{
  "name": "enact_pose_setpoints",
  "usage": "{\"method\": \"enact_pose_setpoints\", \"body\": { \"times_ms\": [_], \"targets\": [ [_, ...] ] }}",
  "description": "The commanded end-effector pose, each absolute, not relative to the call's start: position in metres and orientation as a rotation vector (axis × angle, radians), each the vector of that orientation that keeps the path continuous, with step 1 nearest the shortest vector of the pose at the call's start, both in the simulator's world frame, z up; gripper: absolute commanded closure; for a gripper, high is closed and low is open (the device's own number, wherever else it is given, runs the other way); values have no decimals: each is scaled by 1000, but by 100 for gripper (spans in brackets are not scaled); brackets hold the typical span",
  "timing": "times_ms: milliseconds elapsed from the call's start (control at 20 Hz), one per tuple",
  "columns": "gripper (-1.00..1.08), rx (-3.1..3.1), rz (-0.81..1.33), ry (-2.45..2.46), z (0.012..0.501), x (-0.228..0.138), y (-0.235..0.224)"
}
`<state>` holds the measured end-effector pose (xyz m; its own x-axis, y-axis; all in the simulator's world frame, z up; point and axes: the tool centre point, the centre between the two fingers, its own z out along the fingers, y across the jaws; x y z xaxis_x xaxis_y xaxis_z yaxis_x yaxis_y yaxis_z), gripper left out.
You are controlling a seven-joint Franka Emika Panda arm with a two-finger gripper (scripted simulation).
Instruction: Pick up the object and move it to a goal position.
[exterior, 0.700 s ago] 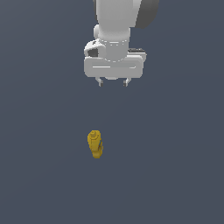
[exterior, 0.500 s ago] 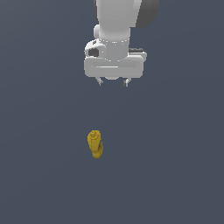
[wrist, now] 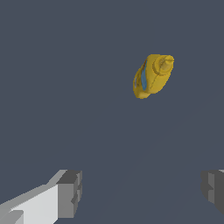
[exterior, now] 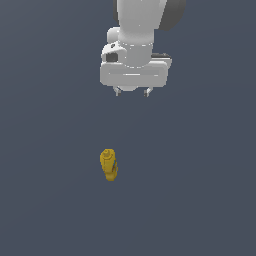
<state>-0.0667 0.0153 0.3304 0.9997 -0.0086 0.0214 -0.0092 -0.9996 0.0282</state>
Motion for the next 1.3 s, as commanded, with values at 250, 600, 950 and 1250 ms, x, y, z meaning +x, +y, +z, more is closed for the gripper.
{"method": "enact_pose_setpoints", "body": {
  "times_ms": [250,600,950,1250],
  "targets": [
    [-92,3115,31,-20,327,-59,12],
    [-92,3122,25,-40,316,-33,0],
    [-92,3130,16,-74,292,8,-22],
    [-92,3136,8,-107,262,45,-47]
  ]
}}
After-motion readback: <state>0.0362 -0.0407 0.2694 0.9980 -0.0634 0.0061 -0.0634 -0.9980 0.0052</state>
